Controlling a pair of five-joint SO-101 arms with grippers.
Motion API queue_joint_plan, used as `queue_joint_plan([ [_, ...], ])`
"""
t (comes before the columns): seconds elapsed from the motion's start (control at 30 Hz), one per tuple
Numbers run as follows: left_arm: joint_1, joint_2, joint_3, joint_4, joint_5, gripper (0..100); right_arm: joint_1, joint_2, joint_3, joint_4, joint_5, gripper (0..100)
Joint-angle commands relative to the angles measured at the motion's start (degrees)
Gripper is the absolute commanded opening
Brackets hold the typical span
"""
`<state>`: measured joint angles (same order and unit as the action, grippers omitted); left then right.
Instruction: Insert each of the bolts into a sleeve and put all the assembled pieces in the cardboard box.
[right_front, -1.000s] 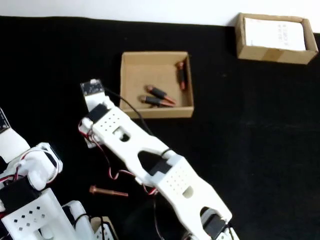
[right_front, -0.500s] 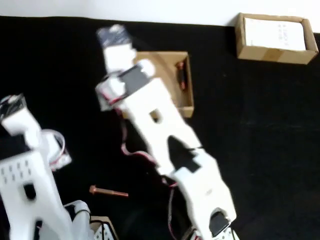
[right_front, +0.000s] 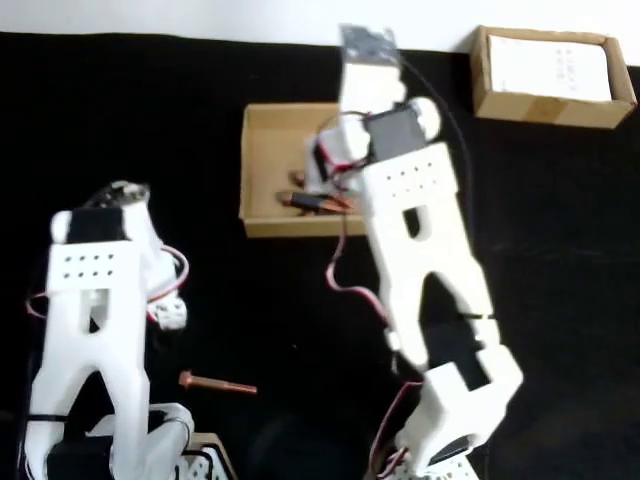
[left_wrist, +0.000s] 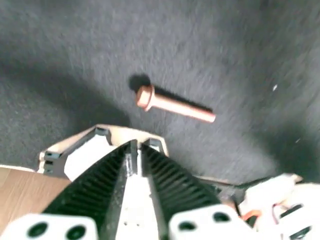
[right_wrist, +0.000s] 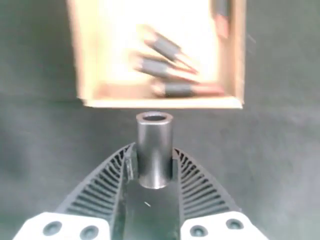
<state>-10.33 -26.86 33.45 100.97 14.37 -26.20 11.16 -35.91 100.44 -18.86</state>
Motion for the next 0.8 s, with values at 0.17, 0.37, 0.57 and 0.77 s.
queue_joint_plan([
  [0.17,4.79,0.22,4.26,0.35,-2.73,1,9.71,-4.62,7.69,-9.01,0.44,0.8],
  [0.37,7.78,3.3,3.91,0.26,-6.33,1,9.63,-4.62,12.35,-14.73,0.26,0.8],
  [0.57,8.13,23.69,0.66,0.53,-6.24,1,9.89,-4.62,16.57,-15.52,0.26,0.8],
  [0.77,9.1,33.63,-1.27,0.53,-6.33,1,10.77,-4.53,16.92,-15.6,0.44,0.8],
])
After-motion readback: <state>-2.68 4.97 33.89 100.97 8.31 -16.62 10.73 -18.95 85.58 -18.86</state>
